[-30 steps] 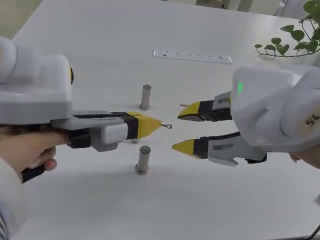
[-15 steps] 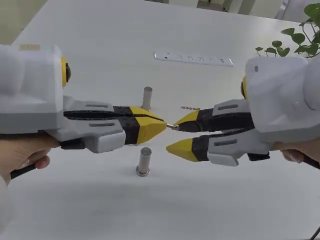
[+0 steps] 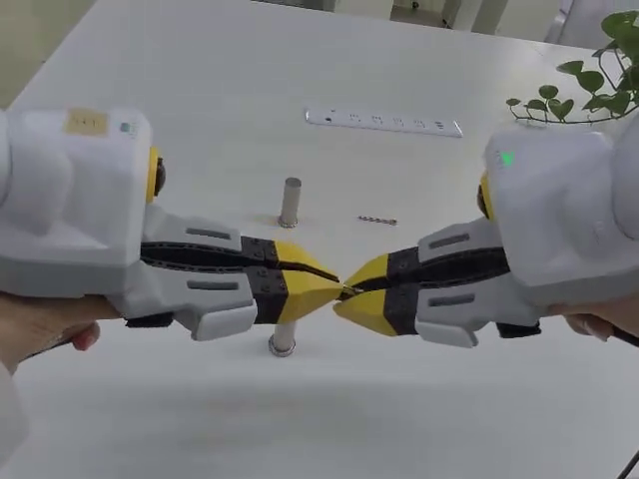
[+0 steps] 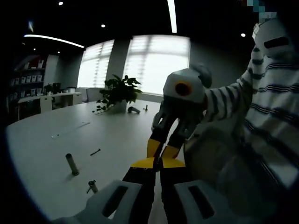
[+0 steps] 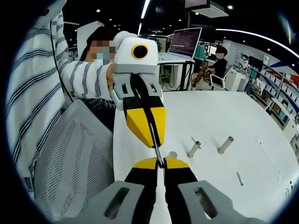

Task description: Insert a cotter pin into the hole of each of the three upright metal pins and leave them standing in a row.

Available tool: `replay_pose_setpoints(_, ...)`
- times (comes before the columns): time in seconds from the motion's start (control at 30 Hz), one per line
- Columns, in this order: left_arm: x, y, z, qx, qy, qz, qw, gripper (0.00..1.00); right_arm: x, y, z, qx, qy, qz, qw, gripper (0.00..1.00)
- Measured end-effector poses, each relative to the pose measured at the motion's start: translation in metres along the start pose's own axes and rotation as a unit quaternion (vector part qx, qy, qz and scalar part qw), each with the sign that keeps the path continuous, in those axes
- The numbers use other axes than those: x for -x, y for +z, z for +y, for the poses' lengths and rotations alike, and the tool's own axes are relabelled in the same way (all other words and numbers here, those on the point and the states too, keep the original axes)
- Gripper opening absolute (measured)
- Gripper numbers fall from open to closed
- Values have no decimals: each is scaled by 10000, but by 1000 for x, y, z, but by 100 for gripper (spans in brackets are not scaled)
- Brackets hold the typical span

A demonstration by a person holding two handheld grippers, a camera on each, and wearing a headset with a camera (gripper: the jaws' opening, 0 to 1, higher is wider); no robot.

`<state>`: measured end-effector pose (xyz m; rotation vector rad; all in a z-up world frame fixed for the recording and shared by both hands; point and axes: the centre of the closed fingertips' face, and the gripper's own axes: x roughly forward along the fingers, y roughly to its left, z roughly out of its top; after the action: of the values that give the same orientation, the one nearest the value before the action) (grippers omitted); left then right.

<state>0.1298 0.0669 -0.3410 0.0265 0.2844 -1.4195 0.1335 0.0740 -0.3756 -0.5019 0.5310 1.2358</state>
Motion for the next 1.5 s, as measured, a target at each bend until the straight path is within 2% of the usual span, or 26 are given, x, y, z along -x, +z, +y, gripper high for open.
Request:
replay_pose_setpoints(0.17,-1,-8,-3,-217,-95,194,9995,0,0,-3,6,81,113,105,9998,0)
replay_pose_setpoints(0.23,-1,-14,-3,-346,-147,359,9986,0,1,-4,8,94,154,151,9997,0)
replay_pose_setpoints(0.3,-3,-19,-2,-345,-176,464,9982,0,1,-6,9,73,185,172,9997,0)
replay_pose_setpoints(0.57,-7,-27,-3,-487,-280,665,9962,0,0,-12,12,145,270,333,9990,0)
replay_pose_setpoints(0.7,-10,-31,-3,-842,-307,764,9930,0,-1,-17,12,263,261,405,9985,0)
replay_pose_setpoints(0.8,-10,-32,-1,-855,-297,792,9927,0,-3,-21,10,246,230,420,9986,0)
replay_pose_setpoints(0.83,-10,-33,3,-725,-229,811,9938,1,-3,-22,10,157,226,409,9988,0)
replay_pose_setpoints(0.93,-10,-34,10,-722,-95,847,9937,17,-5,-28,4,37,103,429,9990,0)
replay_pose_setpoints(1.0,-9,-37,15,-675,-10,927,9934,21,-5,-32,-1,-40,2,485,9988,0)
replay_pose_setpoints(1.13,-6,-48,26,-680,160,1174,9906,17,-8,-42,-11,-202,-168,544,9982,0)
replay_pose_setpoints(1.2,-3,-59,34,-717,263,1473,9861,19,-10,-47,-15,-268,-221,571,9978,0)
replay_pose_setpoints(1.37,2,-71,45,-789,396,1755,9805,19,-16,-61,-20,-340,-275,737,9963,0)
replay_pose_setpoints(1.5,3,-77,50,-833,436,1909,9771,21,-20,-65,-21,-409,-259,755,9960,0)
